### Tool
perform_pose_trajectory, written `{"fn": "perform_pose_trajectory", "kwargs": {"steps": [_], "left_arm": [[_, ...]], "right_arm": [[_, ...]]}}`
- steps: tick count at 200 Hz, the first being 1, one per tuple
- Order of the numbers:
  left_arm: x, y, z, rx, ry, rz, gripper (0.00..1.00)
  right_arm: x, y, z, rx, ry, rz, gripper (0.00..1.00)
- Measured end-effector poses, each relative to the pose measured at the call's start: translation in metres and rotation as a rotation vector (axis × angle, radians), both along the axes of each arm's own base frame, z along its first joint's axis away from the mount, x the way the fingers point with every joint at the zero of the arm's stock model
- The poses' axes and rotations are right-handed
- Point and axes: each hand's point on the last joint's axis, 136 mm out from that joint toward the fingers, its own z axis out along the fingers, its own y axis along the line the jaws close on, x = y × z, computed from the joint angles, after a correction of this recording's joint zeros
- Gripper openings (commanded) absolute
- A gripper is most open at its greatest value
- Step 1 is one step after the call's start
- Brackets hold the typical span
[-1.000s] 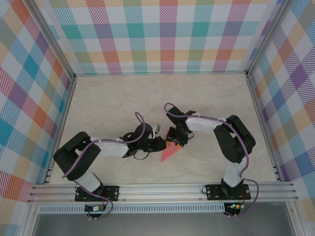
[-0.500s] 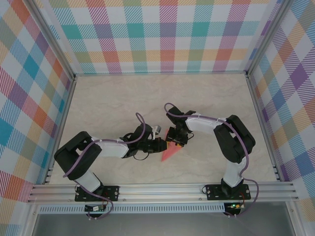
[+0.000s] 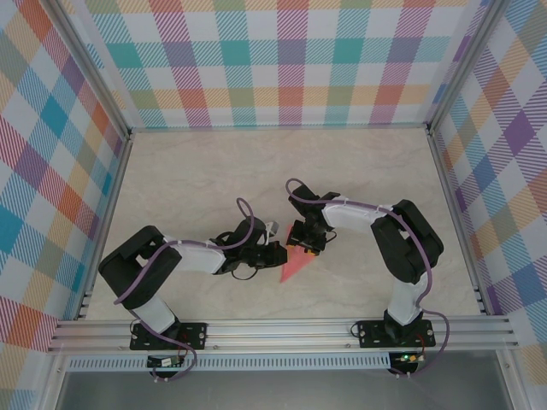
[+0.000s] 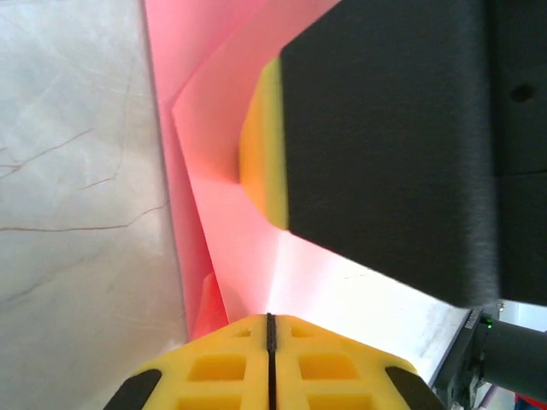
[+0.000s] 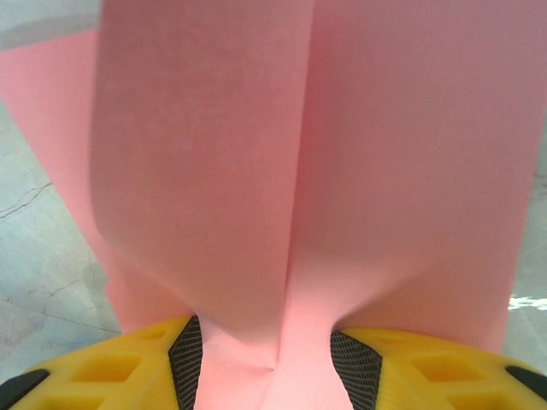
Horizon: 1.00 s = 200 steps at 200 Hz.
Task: Fold a paper plane with a square sheet of paper (pick it up from the middle)
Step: Fourth fold the wing at the center of the table.
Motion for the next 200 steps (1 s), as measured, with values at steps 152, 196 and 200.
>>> {"fn": "perform_pose_trajectory", "kwargs": {"steps": [152,196,200], "left_arm": [[-0.001,0.005,-0.014,0.050,0.021,0.009,0.06],[-0.001,0.005,-0.014,0.048,0.023,0.006,0.09],[-0.001,0.005,-0.014,0.048,0.022,0.005,0.10]], "right_arm": [[0.000,0.000,-0.001,-0.008,0.011,-0.007,0.52],[0.001,0.001,-0.001,-0.010,0.014,-0.006,0.54],[0.000,0.001,-0.001,-0.010,0.014,-0.005,0.54]]}}
